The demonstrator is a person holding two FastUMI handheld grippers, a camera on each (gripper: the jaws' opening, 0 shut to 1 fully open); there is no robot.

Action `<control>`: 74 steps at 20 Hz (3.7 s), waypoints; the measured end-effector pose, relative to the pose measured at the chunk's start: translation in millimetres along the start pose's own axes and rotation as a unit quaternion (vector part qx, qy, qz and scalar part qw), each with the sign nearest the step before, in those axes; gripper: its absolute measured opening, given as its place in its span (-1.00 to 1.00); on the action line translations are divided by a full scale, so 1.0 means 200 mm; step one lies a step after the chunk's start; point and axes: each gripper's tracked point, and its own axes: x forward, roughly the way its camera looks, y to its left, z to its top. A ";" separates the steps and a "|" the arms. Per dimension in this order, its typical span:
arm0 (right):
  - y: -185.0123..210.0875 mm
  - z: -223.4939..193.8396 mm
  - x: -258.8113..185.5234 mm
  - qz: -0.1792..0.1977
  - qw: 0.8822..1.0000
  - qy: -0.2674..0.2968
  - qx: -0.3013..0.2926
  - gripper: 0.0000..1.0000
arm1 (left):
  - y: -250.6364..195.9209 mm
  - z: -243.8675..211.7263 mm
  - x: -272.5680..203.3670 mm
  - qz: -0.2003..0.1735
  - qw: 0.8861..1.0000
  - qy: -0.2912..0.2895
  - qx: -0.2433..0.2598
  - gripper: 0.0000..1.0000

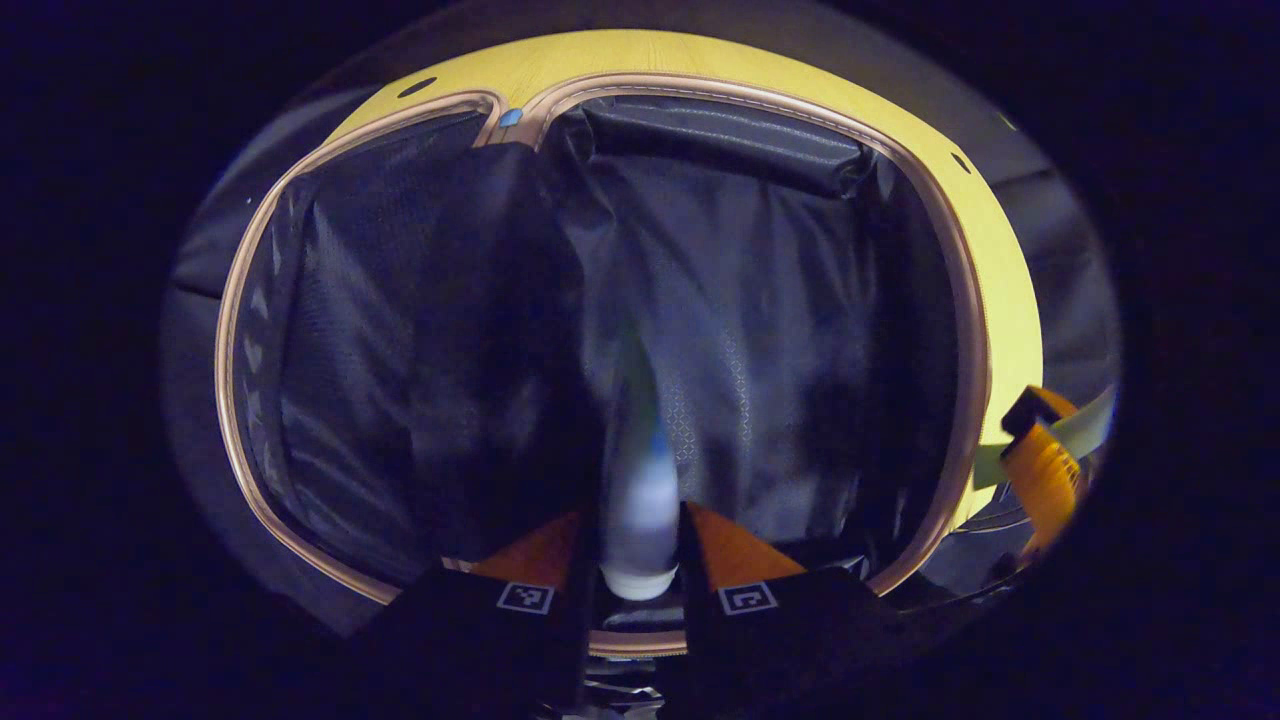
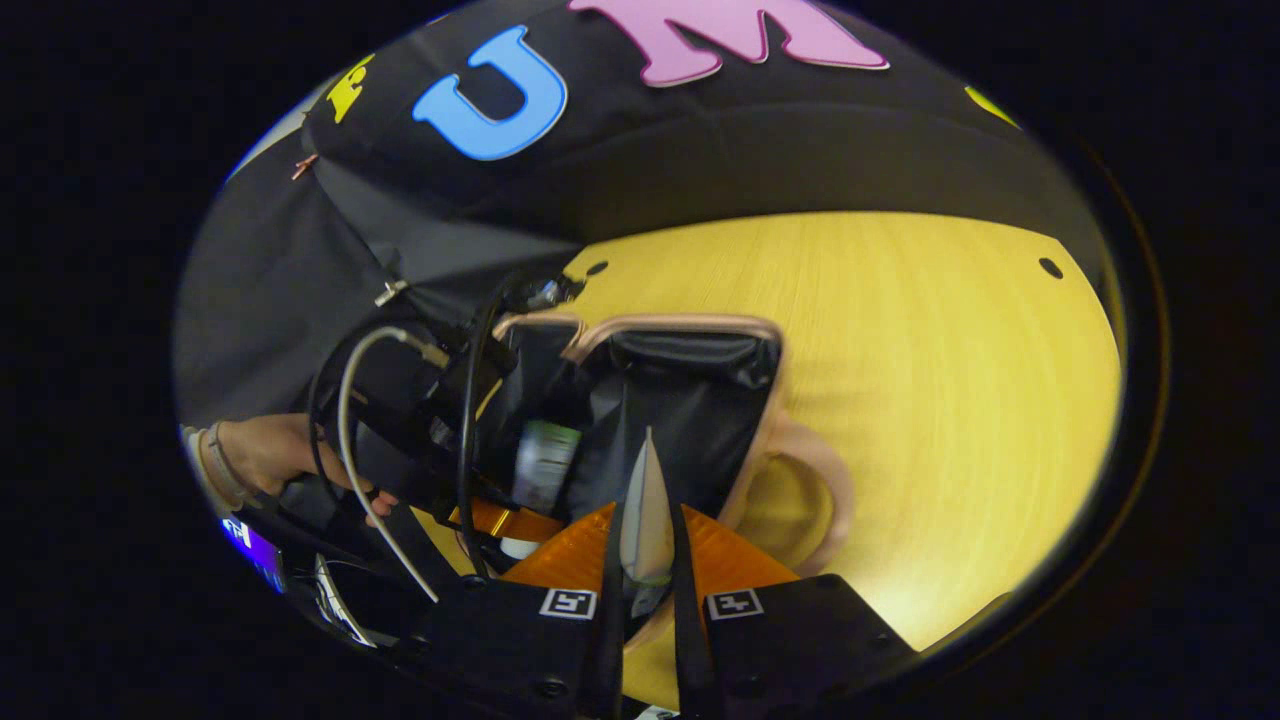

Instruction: First open the suitcase, pack the skin care products into it, and then close the suitcase.

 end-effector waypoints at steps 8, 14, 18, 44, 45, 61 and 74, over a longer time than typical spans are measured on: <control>0.00 -0.22 0.22 -0.063 0.994 0.086 0.019 -0.46 | 0.12 0.10 -0.35 -0.042 0.988 -0.144 0.040 0.60; 0.14 -0.12 0.19 -0.071 0.995 0.046 0.046 0.79 | 0.68 0.03 -0.52 0.013 0.978 -0.205 -0.039 0.70; 0.24 0.06 0.02 -0.049 0.997 -0.029 0.053 0.96 | 1.02 0.09 -0.62 0.007 0.955 -0.261 -0.142 0.71; -0.09 0.28 -0.30 -0.110 0.986 -0.101 0.071 0.94 | 1.71 0.48 -0.30 0.030 0.953 -0.206 -0.220 -0.72; -0.10 0.28 -0.31 -0.109 0.986 -0.105 0.067 0.94 | 1.71 0.48 -0.35 0.041 0.953 -0.214 -0.211 -0.76; -0.40 0.26 -0.72 -0.071 0.985 -0.151 0.048 0.94 | 0.21 0.48 -1.62 -0.093 0.883 -0.457 0.038 -0.82; -0.83 -0.11 -1.34 -0.121 0.976 -0.168 0.065 0.95 | -0.86 0.65 -0.42 -0.125 0.952 -0.263 0.096 -0.81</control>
